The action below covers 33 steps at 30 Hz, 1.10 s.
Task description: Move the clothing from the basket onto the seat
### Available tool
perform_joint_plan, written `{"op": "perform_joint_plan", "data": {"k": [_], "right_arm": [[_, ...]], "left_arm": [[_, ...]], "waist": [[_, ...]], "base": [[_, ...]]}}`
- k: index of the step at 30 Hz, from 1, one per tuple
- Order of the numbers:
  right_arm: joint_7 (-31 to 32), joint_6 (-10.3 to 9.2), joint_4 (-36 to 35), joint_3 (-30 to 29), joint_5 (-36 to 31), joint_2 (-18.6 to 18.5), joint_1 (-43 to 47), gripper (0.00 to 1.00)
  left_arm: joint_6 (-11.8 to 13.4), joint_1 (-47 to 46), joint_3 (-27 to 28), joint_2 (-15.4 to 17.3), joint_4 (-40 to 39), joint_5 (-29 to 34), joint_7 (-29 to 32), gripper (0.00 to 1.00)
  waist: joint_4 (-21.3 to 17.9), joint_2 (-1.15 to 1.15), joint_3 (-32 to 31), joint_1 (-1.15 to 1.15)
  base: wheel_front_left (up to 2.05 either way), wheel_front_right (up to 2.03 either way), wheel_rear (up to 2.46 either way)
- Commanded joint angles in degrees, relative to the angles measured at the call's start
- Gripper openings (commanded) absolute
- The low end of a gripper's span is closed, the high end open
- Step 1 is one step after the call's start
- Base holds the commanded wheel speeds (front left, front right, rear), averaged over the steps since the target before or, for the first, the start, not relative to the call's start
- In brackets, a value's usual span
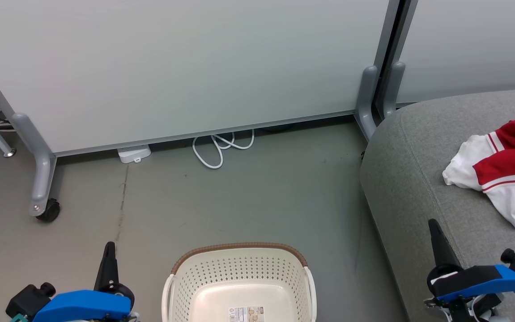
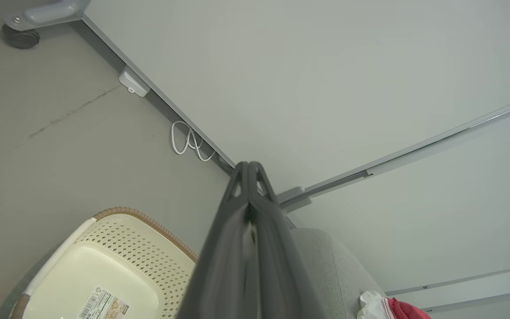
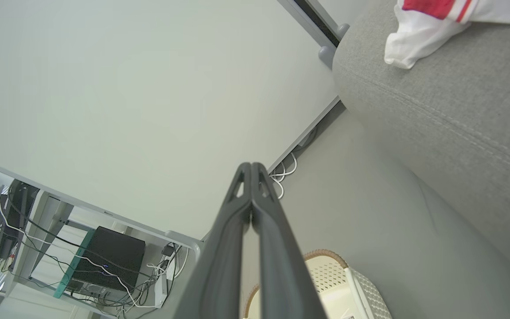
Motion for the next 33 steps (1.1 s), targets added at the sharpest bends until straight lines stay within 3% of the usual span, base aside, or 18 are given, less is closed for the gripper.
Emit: {"op": "perform_joint_plan", "data": {"k": [1,33], "right_arm": [[0.34,0.02,-0.95,-0.21,1.44,-0.35,-0.29,0.0],[4.15,0.02,-3.33,-1.25,21.42,-0.48,-0.12,0.0]], "left_arm": [[-0.07,-1.52,0.49,0.12,-0.95,-1.18,0.31,0.0],[-0.12,-3.16,3.07,-0.22,-3.35,-17.27,5.27,0.0]], "waist": [[0.0,0.0,-0.01,0.0],[0.07,0.0,-0.3,0.0]], "base": [[0.0,0.0,0.0],[0.0,0.0,0.0]]}}
